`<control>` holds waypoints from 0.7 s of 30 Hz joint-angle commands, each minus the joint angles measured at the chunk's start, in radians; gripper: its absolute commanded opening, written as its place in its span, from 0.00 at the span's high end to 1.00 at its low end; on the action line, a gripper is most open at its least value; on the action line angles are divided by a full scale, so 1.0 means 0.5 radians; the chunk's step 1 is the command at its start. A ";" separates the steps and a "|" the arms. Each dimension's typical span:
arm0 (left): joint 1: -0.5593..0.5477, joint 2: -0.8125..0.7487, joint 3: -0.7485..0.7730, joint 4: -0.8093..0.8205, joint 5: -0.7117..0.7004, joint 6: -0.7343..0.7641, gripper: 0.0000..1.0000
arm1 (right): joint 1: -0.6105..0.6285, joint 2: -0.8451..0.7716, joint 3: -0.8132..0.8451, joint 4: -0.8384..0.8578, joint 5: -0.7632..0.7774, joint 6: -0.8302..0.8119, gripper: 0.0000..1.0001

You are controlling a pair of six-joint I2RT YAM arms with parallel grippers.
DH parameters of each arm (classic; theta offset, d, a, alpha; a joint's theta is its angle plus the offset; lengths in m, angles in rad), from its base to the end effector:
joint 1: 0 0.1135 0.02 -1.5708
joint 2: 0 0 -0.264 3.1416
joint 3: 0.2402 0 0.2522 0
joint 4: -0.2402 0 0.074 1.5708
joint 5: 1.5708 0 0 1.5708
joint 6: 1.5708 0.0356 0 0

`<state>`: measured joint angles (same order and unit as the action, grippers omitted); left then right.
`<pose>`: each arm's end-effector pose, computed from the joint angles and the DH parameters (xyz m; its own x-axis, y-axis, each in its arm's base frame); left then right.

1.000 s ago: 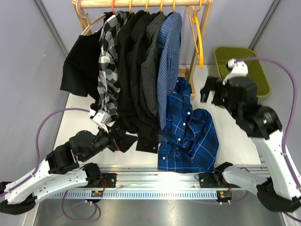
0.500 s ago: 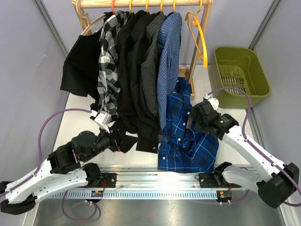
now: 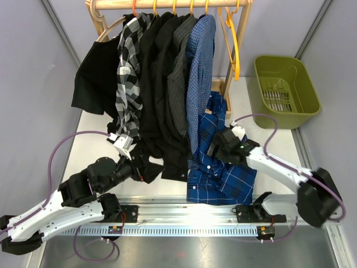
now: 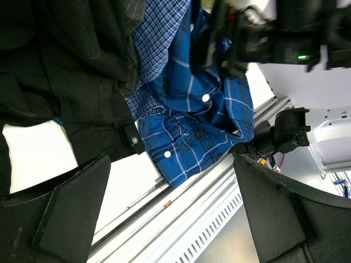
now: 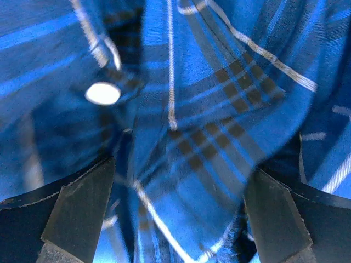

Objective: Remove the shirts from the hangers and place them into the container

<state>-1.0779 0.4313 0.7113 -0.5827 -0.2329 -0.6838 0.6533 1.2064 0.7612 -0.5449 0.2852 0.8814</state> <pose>0.0558 -0.0866 0.3168 -0.5850 -0.2099 -0.7834 0.4946 0.6732 -0.5497 0.1905 0.1332 0.2184 -0.7778 0.3372 -0.5305 0.2193 0.9365 0.2737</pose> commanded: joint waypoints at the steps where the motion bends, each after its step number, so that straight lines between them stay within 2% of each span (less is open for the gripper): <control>1: -0.010 -0.028 -0.014 0.064 0.012 -0.022 0.01 | 0.086 0.277 0.079 0.065 0.144 0.130 0.01; 6: -0.013 -0.077 -0.011 0.040 0.003 -0.028 0.01 | 0.114 0.593 0.205 -0.057 0.338 0.197 0.00; 11: -0.013 -0.129 -0.017 0.003 -0.016 -0.034 0.01 | 0.120 0.624 0.199 -0.088 0.408 0.231 0.03; 13: -0.013 -0.135 -0.033 0.006 -0.013 -0.041 0.01 | 0.117 0.615 0.168 -0.064 0.442 0.259 0.10; 14: -0.013 -0.138 -0.036 0.006 -0.007 -0.047 0.01 | 0.117 0.615 0.132 -0.064 0.482 0.298 0.19; 17: -0.016 -0.145 -0.048 0.018 0.015 -0.059 0.01 | 0.114 0.612 0.098 -0.140 0.574 0.378 0.34; 19: -0.013 -0.154 -0.057 0.015 0.018 -0.065 0.01 | 0.086 0.576 0.058 -0.140 0.577 0.409 0.38; 21: -0.013 -0.166 -0.060 0.015 0.024 -0.071 0.01 | 0.028 0.514 0.024 -0.128 0.556 0.425 0.54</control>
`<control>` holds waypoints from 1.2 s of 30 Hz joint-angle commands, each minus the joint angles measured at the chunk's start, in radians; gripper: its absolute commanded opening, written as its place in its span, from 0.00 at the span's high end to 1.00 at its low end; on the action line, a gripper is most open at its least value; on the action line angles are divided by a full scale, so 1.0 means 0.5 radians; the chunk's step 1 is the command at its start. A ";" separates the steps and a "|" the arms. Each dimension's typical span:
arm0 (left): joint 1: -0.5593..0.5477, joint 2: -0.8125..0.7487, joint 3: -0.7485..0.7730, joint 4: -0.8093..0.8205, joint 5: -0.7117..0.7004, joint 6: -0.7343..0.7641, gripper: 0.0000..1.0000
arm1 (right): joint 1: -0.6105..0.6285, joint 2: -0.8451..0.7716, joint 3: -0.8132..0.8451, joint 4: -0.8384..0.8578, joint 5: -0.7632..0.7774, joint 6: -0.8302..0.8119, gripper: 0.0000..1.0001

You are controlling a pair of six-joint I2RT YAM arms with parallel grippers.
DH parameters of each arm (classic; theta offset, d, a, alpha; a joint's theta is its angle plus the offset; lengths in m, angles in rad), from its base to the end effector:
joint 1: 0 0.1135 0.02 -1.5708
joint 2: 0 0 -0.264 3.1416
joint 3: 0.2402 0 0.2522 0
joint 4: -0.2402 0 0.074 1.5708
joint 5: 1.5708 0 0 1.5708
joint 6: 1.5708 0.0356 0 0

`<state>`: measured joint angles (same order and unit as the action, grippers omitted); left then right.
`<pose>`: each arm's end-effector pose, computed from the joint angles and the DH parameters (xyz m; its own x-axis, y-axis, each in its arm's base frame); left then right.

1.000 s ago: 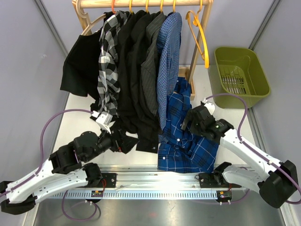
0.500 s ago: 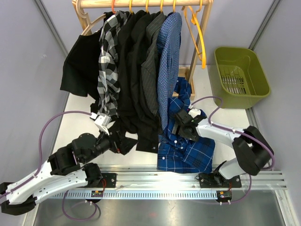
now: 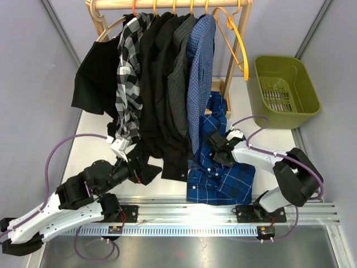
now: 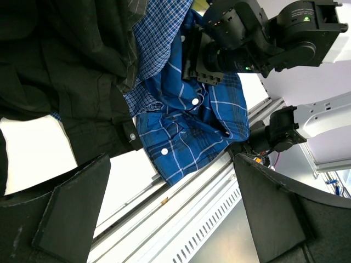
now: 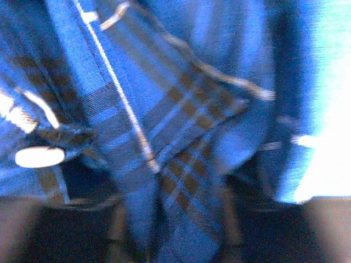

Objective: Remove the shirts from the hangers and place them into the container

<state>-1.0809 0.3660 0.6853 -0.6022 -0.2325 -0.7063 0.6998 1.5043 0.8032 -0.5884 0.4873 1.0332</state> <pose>0.0503 -0.0769 0.3115 -0.5896 -0.2365 -0.7723 0.4888 0.6567 -0.5743 0.2078 0.1532 0.1634 -0.7797 0.3357 -0.5285 0.3908 0.9205 0.0081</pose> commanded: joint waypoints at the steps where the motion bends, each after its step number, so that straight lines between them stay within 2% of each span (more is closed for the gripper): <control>1: -0.007 -0.042 -0.012 0.054 0.023 -0.029 0.01 | -0.083 -0.106 -0.078 -0.020 0.145 0.121 0.62; 2: -0.007 -0.048 -0.018 0.051 0.029 -0.035 0.01 | -0.108 -0.134 -0.115 -0.011 0.127 0.121 0.72; 3: -0.007 -0.054 -0.018 0.054 0.029 -0.039 0.01 | -0.138 -0.189 -0.131 -0.004 0.121 0.118 0.90; 4: -0.010 -0.066 -0.021 0.054 0.032 -0.042 0.01 | -0.160 -0.214 -0.158 0.002 0.121 0.115 0.97; 5: -0.007 -0.072 -0.027 0.054 0.035 -0.051 0.01 | -0.178 -0.256 -0.167 0.002 0.121 0.109 1.00; 10: -0.007 -0.057 -0.030 0.057 0.054 -0.051 0.01 | -0.267 -0.364 -0.125 -0.188 0.200 0.078 1.00; 16: -0.007 -0.051 -0.033 0.075 0.069 -0.048 0.01 | -0.335 -0.818 0.123 -0.676 0.580 0.109 1.00; 20: -0.007 -0.033 -0.042 0.112 0.091 -0.042 0.01 | -0.427 -1.127 0.341 -0.845 0.844 -0.065 1.00; 23: -0.010 0.004 -0.039 0.124 0.100 -0.036 0.01 | -0.501 -1.214 0.507 -0.882 0.897 -0.267 1.00; 27: -0.007 0.023 -0.048 0.152 0.103 -0.039 0.01 | -0.528 -1.183 0.557 -0.762 0.573 -0.529 1.00; 33: -0.010 0.050 -0.051 0.177 0.112 -0.042 0.01 | -0.528 -0.944 0.284 -0.511 -0.026 -0.649 0.98; 36: -0.010 0.053 -0.054 0.173 0.109 -0.042 0.01 | -0.528 -0.959 0.124 -0.282 -0.332 -0.756 0.73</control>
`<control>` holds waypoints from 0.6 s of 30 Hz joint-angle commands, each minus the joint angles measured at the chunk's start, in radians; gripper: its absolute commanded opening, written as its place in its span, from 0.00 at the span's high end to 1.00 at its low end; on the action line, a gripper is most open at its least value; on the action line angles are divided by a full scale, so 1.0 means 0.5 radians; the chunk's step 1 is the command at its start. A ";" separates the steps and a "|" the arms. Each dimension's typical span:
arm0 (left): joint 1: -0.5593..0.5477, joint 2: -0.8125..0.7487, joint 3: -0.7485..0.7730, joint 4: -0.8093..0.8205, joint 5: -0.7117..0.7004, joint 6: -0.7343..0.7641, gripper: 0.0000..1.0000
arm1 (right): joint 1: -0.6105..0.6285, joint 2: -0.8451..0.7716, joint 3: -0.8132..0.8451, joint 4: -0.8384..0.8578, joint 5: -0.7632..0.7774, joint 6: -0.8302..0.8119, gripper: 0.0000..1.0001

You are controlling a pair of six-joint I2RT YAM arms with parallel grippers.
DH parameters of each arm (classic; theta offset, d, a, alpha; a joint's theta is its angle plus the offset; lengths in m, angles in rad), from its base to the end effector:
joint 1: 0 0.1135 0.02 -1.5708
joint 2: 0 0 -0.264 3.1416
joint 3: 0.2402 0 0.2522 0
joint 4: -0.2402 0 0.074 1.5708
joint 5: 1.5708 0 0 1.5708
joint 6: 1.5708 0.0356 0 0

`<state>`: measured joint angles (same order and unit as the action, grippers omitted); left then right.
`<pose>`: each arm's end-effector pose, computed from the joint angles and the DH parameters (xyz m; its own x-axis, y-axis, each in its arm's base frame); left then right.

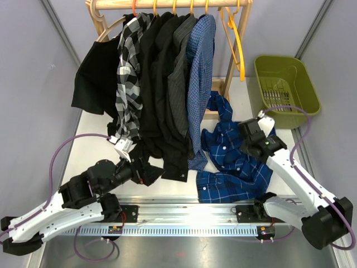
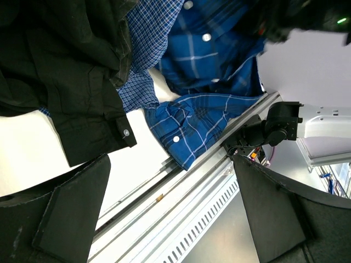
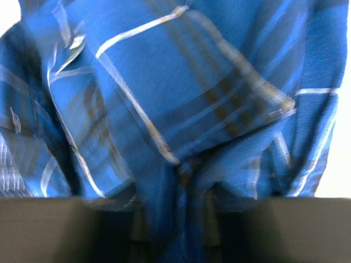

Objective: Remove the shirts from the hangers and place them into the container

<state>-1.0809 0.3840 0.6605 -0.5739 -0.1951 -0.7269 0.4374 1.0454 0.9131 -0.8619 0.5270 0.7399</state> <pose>0.0525 -0.0838 0.3051 -0.6203 -0.2222 -0.7522 0.4900 0.6390 -0.5929 0.1846 0.0666 0.2812 -0.6402 0.3439 -0.6869 0.4251 0.9034 0.0562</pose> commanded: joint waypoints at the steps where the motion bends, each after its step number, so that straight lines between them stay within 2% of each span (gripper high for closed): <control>1: -0.010 0.027 -0.008 0.123 0.034 0.003 0.01 | -0.003 -0.081 -0.117 0.333 -0.616 -0.252 0.59; 4: -0.013 0.054 -0.011 0.141 0.037 0.003 0.01 | -0.003 -0.133 -0.139 0.512 -0.894 -0.335 0.29; 5: -0.010 0.073 -0.014 0.160 0.047 0.000 0.01 | 0.000 -0.134 -0.127 0.527 -1.031 -0.378 0.12; 6: -0.013 0.082 -0.017 0.172 0.050 0.000 0.01 | 0.000 -0.115 -0.090 0.521 -1.084 -0.406 0.01; 10: -0.013 0.131 -0.020 0.224 0.074 0.006 0.01 | 0.000 -0.017 -0.071 0.494 -1.177 -0.492 0.00; 12: -0.013 0.146 -0.017 0.234 0.074 0.009 0.01 | 0.003 0.075 -0.077 0.448 -1.088 -0.486 0.01; 16: -0.013 0.149 -0.011 0.234 0.074 0.021 0.01 | 0.006 0.378 -0.041 0.285 -0.718 -0.415 0.01; 18: -0.013 0.149 -0.008 0.227 0.068 0.024 0.01 | 0.006 0.541 -0.047 0.285 -0.656 -0.360 0.01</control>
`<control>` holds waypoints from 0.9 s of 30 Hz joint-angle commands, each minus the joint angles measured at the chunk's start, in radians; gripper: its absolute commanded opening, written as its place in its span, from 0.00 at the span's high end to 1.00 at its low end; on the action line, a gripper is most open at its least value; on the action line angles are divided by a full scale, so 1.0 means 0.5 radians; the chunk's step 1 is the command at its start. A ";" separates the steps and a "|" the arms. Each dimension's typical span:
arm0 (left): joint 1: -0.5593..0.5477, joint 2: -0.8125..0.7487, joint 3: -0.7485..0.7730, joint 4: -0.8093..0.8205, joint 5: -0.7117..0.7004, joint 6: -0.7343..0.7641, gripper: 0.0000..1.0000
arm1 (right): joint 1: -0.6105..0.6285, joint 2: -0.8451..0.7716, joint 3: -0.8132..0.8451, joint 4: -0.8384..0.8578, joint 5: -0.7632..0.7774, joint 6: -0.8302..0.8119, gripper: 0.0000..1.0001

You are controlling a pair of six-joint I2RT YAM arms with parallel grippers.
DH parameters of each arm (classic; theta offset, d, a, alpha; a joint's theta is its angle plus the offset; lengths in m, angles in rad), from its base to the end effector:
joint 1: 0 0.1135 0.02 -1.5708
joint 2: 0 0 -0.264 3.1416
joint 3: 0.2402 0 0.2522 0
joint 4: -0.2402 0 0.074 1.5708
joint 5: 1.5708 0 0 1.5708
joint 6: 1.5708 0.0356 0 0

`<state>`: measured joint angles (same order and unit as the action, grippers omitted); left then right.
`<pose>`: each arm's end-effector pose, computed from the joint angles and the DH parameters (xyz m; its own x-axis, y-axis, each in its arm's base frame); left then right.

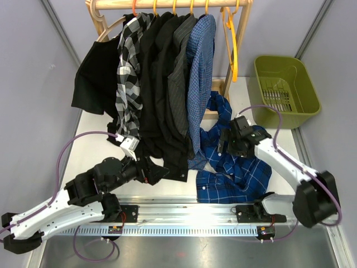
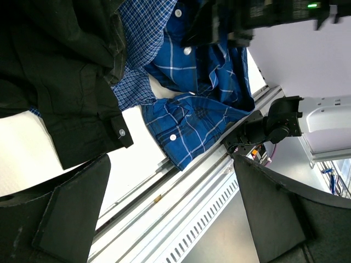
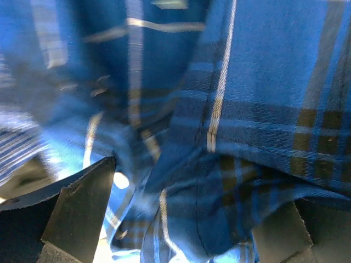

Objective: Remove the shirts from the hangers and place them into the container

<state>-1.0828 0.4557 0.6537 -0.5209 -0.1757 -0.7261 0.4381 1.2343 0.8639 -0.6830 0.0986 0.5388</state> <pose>0.0593 -0.0984 0.3021 -0.6371 -0.1941 -0.7460 0.4934 0.6408 -0.5882 0.2161 0.0974 0.2348 -0.8695 0.1565 -0.4684 0.0793 0.9804 0.1804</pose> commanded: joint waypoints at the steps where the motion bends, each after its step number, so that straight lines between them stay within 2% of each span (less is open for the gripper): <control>1: -0.010 0.006 0.006 0.115 0.029 0.023 0.01 | 0.013 0.212 0.049 -0.061 0.250 0.063 0.00; 12: -0.019 -0.046 0.003 0.085 0.011 0.013 0.01 | 0.013 0.891 0.015 0.206 0.346 0.183 0.00; 15: -0.019 -0.055 0.006 0.063 0.011 0.001 0.01 | 0.026 0.992 0.147 0.069 0.248 0.296 0.00; 17: -0.019 -0.089 -0.009 0.057 0.011 -0.005 0.01 | 0.026 0.956 0.126 0.132 0.220 0.294 0.09; 18: -0.019 -0.101 -0.016 0.063 0.005 -0.011 0.01 | 0.020 0.934 0.119 0.148 0.260 0.309 0.19; 19: -0.016 -0.114 -0.028 0.060 0.002 -0.008 0.01 | 0.020 0.925 0.110 0.175 0.269 0.306 0.34; 20: -0.016 -0.126 -0.031 0.054 -0.001 -0.014 0.01 | 0.017 0.922 0.110 0.173 0.281 0.306 0.82; 21: -0.019 -0.138 -0.034 0.051 -0.001 -0.023 0.01 | 0.020 0.915 0.116 0.160 0.327 0.315 1.00; 25: -0.016 -0.160 -0.043 0.036 0.002 -0.030 0.01 | 0.020 0.860 0.150 0.099 0.385 0.312 1.00; 27: -0.016 -0.163 -0.040 0.026 0.002 -0.033 0.01 | 0.017 0.769 0.190 0.004 0.511 0.340 1.00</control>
<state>-1.0863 0.3859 0.6426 -0.5301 -0.1761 -0.7345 0.4431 1.6489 0.9565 -0.6758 0.2523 0.6666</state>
